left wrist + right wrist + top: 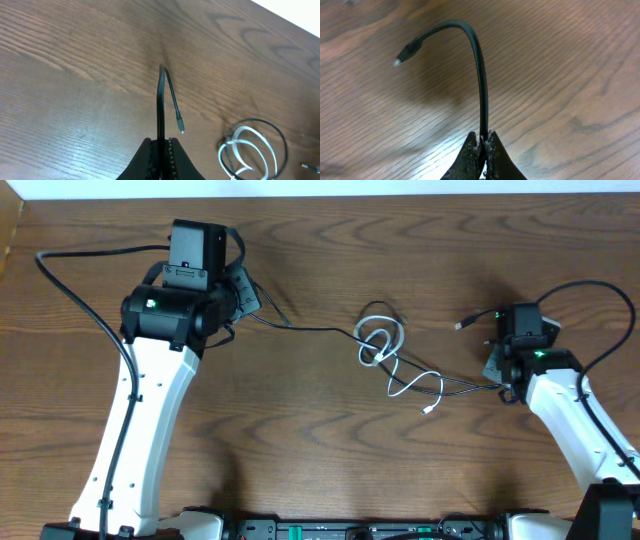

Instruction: Untangle cables

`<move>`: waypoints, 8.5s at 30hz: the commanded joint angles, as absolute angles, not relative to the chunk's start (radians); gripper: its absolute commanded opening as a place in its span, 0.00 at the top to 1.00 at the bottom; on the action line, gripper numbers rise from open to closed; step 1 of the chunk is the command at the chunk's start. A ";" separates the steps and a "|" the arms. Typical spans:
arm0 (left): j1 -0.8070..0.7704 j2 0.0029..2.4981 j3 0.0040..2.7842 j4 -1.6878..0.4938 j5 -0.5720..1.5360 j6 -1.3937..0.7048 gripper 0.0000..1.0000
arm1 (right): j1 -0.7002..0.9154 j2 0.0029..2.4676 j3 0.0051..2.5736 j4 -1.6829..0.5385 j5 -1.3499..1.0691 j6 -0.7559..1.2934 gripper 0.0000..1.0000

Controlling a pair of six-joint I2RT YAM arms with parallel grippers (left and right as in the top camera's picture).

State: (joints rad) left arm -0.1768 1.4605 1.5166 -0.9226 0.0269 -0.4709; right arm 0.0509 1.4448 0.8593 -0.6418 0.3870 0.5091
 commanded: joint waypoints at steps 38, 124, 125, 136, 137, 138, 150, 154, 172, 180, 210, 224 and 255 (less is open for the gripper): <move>-0.475 1.668 1.492 -0.945 0.248 -0.393 0.30 | 0.254 1.444 0.873 -0.687 -0.333 0.231 0.22; -0.492 1.569 1.573 -1.052 -0.308 -0.405 0.92 | 0.146 1.426 1.171 -0.942 0.349 0.376 0.99; -0.484 1.569 1.573 -1.054 -0.308 -0.405 0.92 | 0.112 1.396 1.228 -0.952 0.349 0.374 0.99; -0.433 1.569 1.573 -1.070 -0.308 -0.405 0.93 | -0.141 1.267 1.584 -0.904 0.349 0.350 0.99; -0.427 1.569 1.573 -1.072 -0.308 -0.405 0.92 | -0.179 1.260 1.605 -0.888 0.340 0.351 0.99; -0.425 1.569 1.573 -1.073 -0.308 -0.405 0.92 | -0.193 1.257 1.609 -0.881 0.337 0.351 0.99; -0.422 1.569 1.573 -1.080 -0.308 -0.404 0.92 | -0.363 1.261 1.609 -0.790 0.364 0.353 0.99; -0.422 1.569 1.573 -1.079 -0.308 -0.405 0.92 | -0.414 1.261 1.609 -0.762 0.357 0.401 0.99; -0.428 1.569 1.573 -0.995 0.230 -0.400 0.30 | -0.437 1.326 1.606 -1.094 0.041 0.397 0.99; -0.525 1.578 1.539 -0.950 0.244 -0.401 0.31 | -0.407 1.463 1.606 -1.281 -0.151 0.230 0.99; -0.767 1.963 1.526 -0.719 0.244 -0.451 0.49 | -0.223 1.607 1.606 -1.369 -0.295 0.047 0.28; -0.840 2.090 1.526 -0.648 0.257 -0.564 0.64 | -0.223 1.607 1.606 -1.371 -0.295 0.047 0.28; -0.840 2.097 1.536 -0.654 0.201 -0.562 0.69 | -0.223 1.607 1.606 -1.372 -0.294 0.046 0.28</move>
